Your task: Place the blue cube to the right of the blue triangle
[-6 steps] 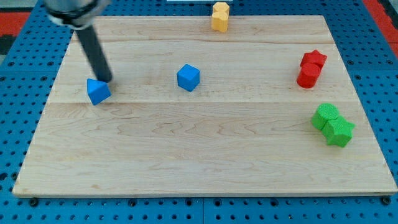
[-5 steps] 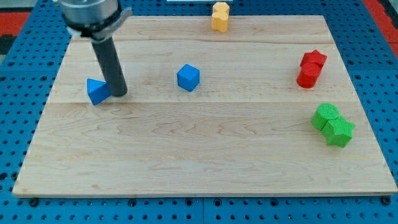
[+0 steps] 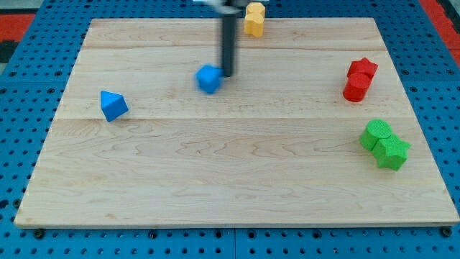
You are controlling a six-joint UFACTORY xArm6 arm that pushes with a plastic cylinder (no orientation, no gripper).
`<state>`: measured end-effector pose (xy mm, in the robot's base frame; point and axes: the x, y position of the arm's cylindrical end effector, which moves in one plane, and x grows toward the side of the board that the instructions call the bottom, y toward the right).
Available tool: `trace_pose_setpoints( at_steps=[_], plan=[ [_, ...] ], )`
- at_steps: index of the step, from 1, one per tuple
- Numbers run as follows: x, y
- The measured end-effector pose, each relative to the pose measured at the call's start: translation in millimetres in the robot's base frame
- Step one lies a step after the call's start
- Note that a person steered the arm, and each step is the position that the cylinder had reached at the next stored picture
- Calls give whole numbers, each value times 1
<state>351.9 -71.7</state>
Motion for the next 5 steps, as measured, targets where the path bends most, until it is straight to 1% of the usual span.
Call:
trace_pose_setpoints(
  at_steps=[1,2,3,5],
  plan=[
    [22,-100],
    [20,-19],
    [17,30],
    [13,39]
  ],
)
